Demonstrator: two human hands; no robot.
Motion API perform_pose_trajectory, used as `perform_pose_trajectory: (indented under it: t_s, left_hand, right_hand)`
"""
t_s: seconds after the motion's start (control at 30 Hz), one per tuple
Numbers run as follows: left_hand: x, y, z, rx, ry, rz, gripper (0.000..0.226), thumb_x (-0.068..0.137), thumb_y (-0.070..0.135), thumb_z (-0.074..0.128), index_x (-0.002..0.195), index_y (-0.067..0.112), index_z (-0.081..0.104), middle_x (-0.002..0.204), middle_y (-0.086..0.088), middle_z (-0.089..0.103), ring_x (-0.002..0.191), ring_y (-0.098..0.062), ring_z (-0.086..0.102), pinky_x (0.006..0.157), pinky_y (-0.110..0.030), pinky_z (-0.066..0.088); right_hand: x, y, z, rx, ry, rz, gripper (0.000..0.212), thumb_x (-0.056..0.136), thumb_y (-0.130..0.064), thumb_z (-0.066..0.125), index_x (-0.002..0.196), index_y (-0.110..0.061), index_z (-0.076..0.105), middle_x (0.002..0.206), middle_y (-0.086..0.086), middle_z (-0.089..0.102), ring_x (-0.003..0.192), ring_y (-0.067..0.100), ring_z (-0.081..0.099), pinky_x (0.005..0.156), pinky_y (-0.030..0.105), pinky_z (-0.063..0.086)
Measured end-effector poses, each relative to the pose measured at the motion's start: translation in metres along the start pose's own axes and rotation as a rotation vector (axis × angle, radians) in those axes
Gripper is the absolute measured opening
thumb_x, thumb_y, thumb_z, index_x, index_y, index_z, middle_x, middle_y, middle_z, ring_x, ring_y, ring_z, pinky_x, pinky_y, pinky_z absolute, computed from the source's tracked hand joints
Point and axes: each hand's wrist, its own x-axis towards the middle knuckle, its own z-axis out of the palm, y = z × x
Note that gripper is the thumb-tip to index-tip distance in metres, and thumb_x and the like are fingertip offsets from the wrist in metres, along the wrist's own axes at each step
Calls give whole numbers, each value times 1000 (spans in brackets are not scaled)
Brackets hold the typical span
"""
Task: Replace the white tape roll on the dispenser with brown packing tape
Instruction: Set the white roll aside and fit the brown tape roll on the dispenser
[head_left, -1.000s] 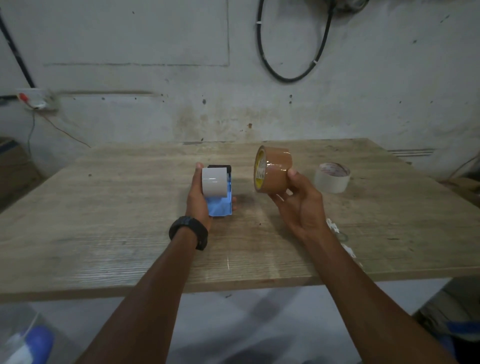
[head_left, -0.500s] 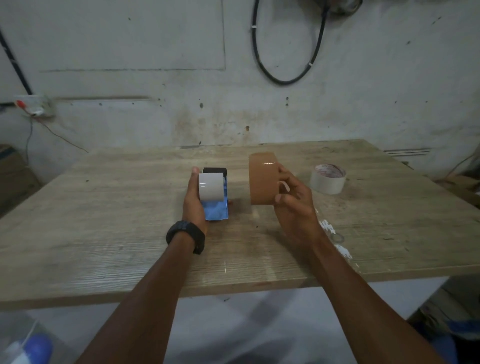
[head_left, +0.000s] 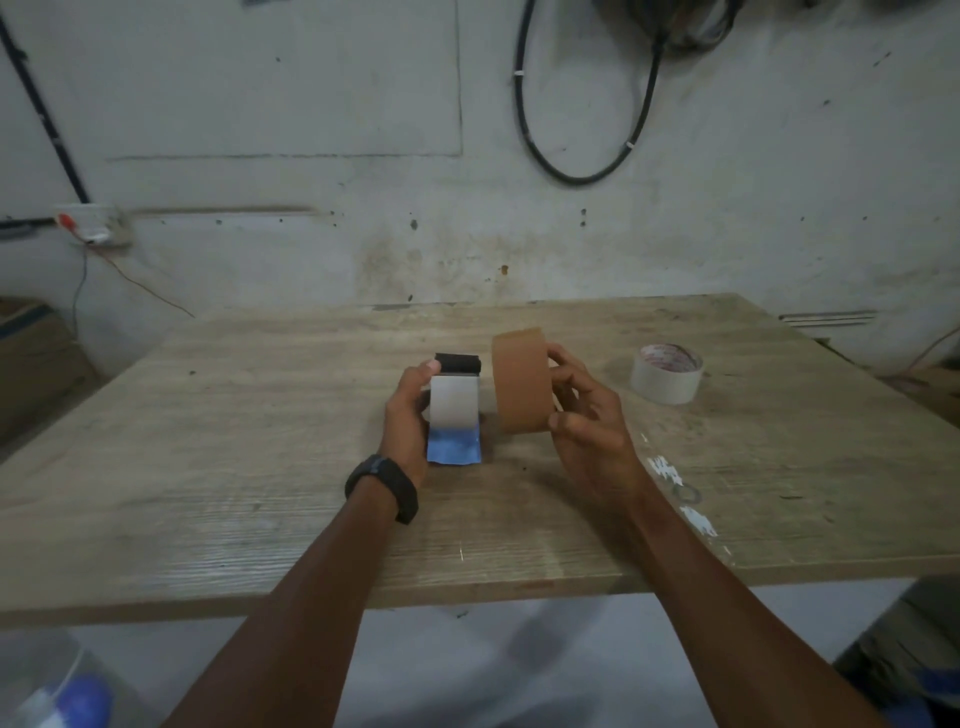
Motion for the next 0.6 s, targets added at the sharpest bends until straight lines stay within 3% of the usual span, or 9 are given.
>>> perform_pose_trajectory:
  t_s: [0.07, 0.17, 0.23, 0.3, 0.4, 0.5, 0.6]
  left_hand:
    - [-1, -3, 2, 32, -12, 27, 43, 76, 48, 61, 102, 15, 71, 90, -8, 71, 78, -26, 66, 67, -32, 54]
    - [-1, -6, 5, 57, 59, 59, 50, 73, 51, 64, 110, 18, 72, 100, -7, 71, 91, -26, 64, 86, -44, 52]
    - [-3, -7, 7, 45, 114, 54, 72, 67, 58, 70, 124, 15, 66, 115, -11, 71, 104, -29, 64, 106, -53, 46]
    - [-3, -11, 8, 91, 115, 59, 95, 56, 70, 75, 135, 19, 59, 136, -14, 62, 126, -37, 57, 114, -60, 36]
    - [-4, -11, 7, 86, 105, 99, 94, 61, 66, 72, 141, 21, 51, 143, -18, 56, 128, -42, 54, 110, -57, 43]
    - [-5, -8, 9, 11, 93, 157, 81, 69, 47, 67, 144, 22, 48, 129, -13, 65, 101, -26, 67, 83, -39, 55]
    - [-3, -9, 11, -32, 63, 183, 75, 74, 32, 60, 147, 27, 40, 120, -7, 65, 95, -21, 67, 83, -41, 56]
  right_hand:
    - [0, 2, 2, -27, -10, 7, 49, 62, -7, 61, 107, 10, 54, 152, 21, 33, 140, 43, 30, 96, 48, 38]
    - [0, 6, 2, -60, -35, 21, 50, 62, -6, 62, 108, 14, 56, 152, 23, 31, 140, 42, 32, 97, 52, 39]
    - [0, 9, 2, -84, -52, 45, 45, 63, -7, 63, 105, 8, 60, 151, 20, 34, 139, 41, 34, 96, 54, 40]
    - [-1, 11, 3, -102, -72, 58, 39, 64, -7, 65, 102, 1, 63, 151, 16, 35, 139, 40, 34, 99, 59, 40]
    - [-2, 8, 4, -103, -96, 107, 42, 64, -8, 66, 105, 2, 62, 153, 12, 31, 140, 35, 34, 103, 57, 40]
    - [-2, 7, 5, -76, -110, 154, 53, 66, -9, 63, 115, 10, 58, 156, 7, 28, 138, 30, 38, 101, 45, 45]
    - [-2, 10, 7, -93, -131, 139, 56, 71, -9, 55, 127, -7, 61, 155, 11, 33, 135, 28, 44, 98, 34, 45]
